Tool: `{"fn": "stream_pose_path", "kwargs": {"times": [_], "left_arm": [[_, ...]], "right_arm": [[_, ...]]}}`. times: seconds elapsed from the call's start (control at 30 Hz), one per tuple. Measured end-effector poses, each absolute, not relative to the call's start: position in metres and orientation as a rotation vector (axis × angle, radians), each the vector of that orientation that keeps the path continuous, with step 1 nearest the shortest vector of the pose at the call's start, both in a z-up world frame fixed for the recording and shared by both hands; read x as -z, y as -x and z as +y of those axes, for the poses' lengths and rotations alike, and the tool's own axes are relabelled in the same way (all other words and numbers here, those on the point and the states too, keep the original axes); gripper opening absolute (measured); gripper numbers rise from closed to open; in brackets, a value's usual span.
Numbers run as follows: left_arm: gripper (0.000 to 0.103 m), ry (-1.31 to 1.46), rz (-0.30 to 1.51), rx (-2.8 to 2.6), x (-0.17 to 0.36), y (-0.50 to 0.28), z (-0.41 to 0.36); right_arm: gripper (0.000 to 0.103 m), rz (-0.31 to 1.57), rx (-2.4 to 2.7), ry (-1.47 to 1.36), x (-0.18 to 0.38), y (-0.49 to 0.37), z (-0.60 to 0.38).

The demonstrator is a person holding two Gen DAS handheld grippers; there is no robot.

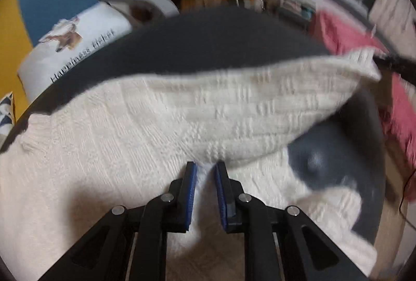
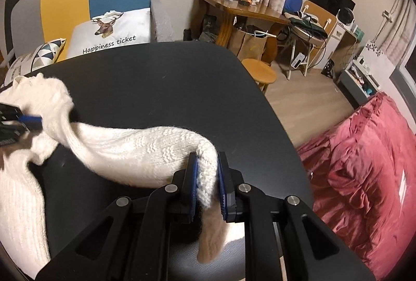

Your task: Fold clothes

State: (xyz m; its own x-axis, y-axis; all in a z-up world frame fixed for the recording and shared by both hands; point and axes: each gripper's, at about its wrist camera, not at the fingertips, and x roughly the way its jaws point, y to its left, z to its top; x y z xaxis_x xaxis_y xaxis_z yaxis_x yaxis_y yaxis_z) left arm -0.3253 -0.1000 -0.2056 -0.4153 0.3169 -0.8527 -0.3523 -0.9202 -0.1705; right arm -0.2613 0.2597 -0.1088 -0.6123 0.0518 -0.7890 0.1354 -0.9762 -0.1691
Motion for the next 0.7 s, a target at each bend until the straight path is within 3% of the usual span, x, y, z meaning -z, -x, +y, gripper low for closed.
{"fn": "stream_pose_path", "kwargs": {"times": [0.1,0.2,0.27,0.4,0.53,0.7], "left_arm": [[0.016,1.417,-0.059,-2.359,0.207,0.325,-0.109],[0.016,1.392,0.046,-2.4,0.206,0.316,-0.1],[0.016,1.392,0.004,-2.412,0.207,0.313,-0.102],[0.016,1.393,-0.12,-2.395,0.211,0.314,-0.113],[0.016,1.377,-0.075,-2.414,0.21,0.312,-0.109],[0.016,1.356,-0.016,-2.436,0.21,0.311,-0.103]], "right_arm": [[0.015,0.376,2.76,-1.349,0.105,0.269,0.259],[0.015,0.411,2.772,-1.328,0.099,0.283,0.256],[0.015,0.418,2.777,-1.319,0.093,0.301,0.255],[0.015,0.322,2.775,-1.4,0.093,0.348,0.262],[0.015,0.229,2.755,-1.636,0.118,0.41,0.28],[0.015,0.171,2.759,-1.722,0.141,0.44,0.288]]}}
